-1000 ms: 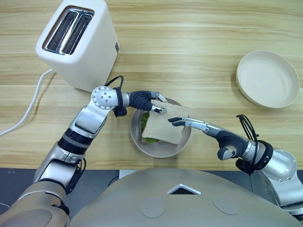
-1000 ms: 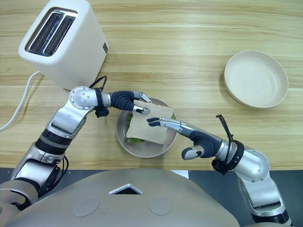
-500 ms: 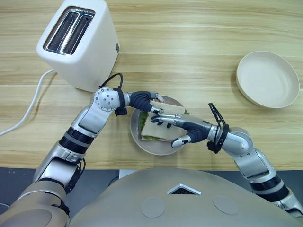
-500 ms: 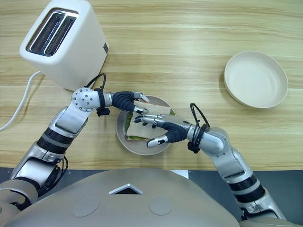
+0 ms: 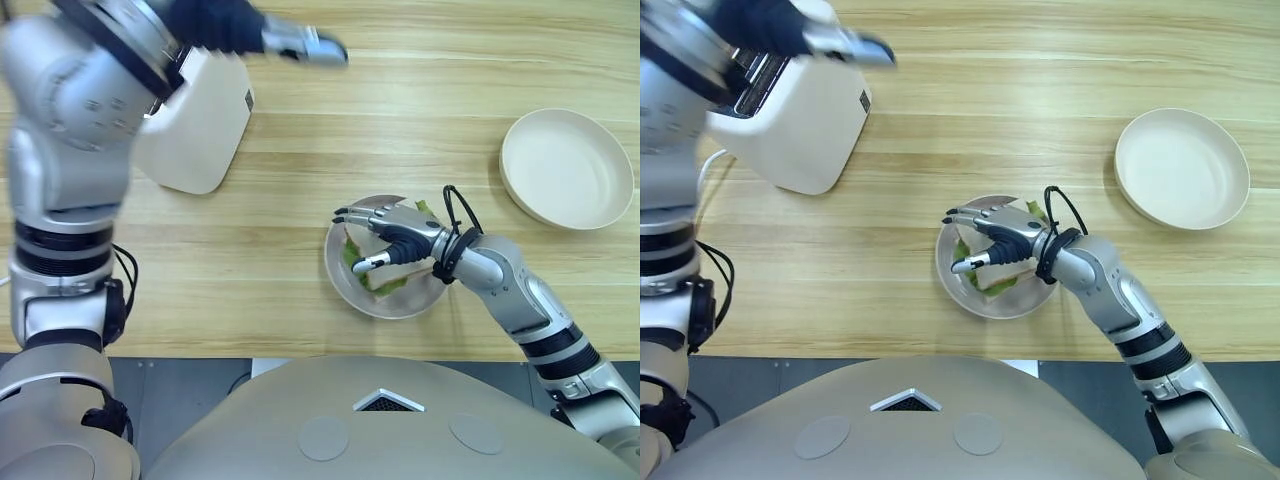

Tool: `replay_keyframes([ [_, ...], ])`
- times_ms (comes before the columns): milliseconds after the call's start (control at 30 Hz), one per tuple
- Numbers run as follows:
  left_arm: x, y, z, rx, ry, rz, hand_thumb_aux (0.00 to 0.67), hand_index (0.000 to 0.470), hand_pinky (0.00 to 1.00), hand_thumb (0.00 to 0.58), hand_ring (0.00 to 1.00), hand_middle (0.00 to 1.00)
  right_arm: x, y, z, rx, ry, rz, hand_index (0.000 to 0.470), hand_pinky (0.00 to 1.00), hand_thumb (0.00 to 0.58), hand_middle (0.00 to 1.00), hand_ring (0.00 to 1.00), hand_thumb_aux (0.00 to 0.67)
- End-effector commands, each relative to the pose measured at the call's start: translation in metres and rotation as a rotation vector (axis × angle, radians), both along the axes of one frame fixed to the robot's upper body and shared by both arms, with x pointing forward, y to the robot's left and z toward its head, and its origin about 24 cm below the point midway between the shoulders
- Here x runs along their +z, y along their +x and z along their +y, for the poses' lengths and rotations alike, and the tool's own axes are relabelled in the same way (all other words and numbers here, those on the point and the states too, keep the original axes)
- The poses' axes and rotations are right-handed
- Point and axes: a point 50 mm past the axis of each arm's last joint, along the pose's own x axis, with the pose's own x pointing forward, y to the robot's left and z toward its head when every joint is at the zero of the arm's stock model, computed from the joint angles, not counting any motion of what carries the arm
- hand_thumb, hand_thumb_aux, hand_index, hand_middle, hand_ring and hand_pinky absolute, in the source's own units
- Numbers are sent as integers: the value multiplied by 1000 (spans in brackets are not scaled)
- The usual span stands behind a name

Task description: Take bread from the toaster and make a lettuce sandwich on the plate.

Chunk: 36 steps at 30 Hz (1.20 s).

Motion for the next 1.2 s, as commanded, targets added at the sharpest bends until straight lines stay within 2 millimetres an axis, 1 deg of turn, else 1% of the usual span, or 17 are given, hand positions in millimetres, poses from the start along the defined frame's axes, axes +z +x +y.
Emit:
replay_keyframes([
  [33, -19, -7, 16, 28, -33, 11, 0, 0, 0, 0, 0, 0, -51, -2, -25, -87, -222, 170, 0, 0, 0, 0, 0, 0],
  [133, -71, -11, 1, -64, -77, 228, 0, 0, 0, 0, 0, 0, -46, 18, -18, -118, -166, 96, 0, 0, 0, 0, 0, 0],
  [233, -103, -16, -7, -97, -92, 350, 0, 0, 0, 0, 0, 0, -41, 29, -14, -145, -103, 45, 0, 0, 0, 0, 0, 0],
  [367, -120, -19, -6, -84, -90, 393, 0, 0, 0, 0, 0, 0, -30, 43, -8, -177, 4, -27, 0, 0, 0, 0, 0, 0],
  [533, -126, -17, -3, -89, -82, 422, 0, 0, 0, 0, 0, 0, -21, 55, 8, -180, 134, -59, 0, 0, 0, 0, 0, 0],
  [667, -132, -22, -10, -163, -102, 478, 0, 0, 0, 0, 0, 0, 13, 56, 0, -186, 279, -111, 0, 0, 0, 0, 0, 0],
  [700, -133, -22, -12, -180, -110, 498, 60, 42, 549, 100, 549, 549, 26, 56, -5, -190, 317, -140, 0, 0, 0, 0, 0, 0],
  [733, -132, -23, -13, -188, -129, 499, 525, 369, 1000, 553, 1000, 1000, 40, 54, -11, -197, 357, -170, 0, 0, 0, 0, 0, 0],
  [767, -132, -22, -13, -192, -144, 501, 670, 470, 1000, 580, 1000, 1000, 53, 51, -16, -197, 389, -194, 39, 0, 92, 0, 0, 55],
  [800, -130, -23, -13, -198, -163, 506, 670, 470, 1000, 580, 1000, 1000, 67, 48, -21, -195, 423, -230, 136, 0, 288, 0, 0, 194],
  [833, -128, -23, -13, -205, -182, 507, 670, 470, 1000, 580, 1000, 1000, 81, 43, -27, -198, 459, -267, 289, 0, 494, 0, 0, 413],
  [867, -126, -23, -13, -218, -198, 510, 670, 470, 1000, 580, 1000, 1000, 94, 38, -33, -206, 491, -293, 442, 310, 578, 310, 310, 631],
  [900, -124, -24, -14, -239, -216, 521, 670, 470, 1000, 580, 1000, 1000, 107, 32, -39, -216, 554, -339, 470, 1000, 580, 1000, 1000, 670],
  [967, -125, -26, -17, -296, -249, 579, 670, 470, 1000, 580, 1000, 1000, 117, 18, -52, -218, 617, -271, 470, 1000, 580, 1000, 1000, 670],
  [1033, -130, -35, -25, -403, -271, 699, 670, 470, 1000, 580, 1000, 1000, 111, -1, -67, -175, 641, -20, 470, 1000, 580, 1000, 1000, 670],
  [1100, -139, -46, -36, -524, -276, 864, 670, 470, 1000, 580, 1000, 1000, 95, -25, -80, -118, 584, 260, 470, 1000, 580, 1000, 1000, 670],
  [1200, -163, -66, -56, -666, -187, 1140, 670, 470, 1000, 580, 1000, 1000, 60, -62, -99, -76, 325, 611, 470, 1000, 580, 1000, 1000, 670],
])
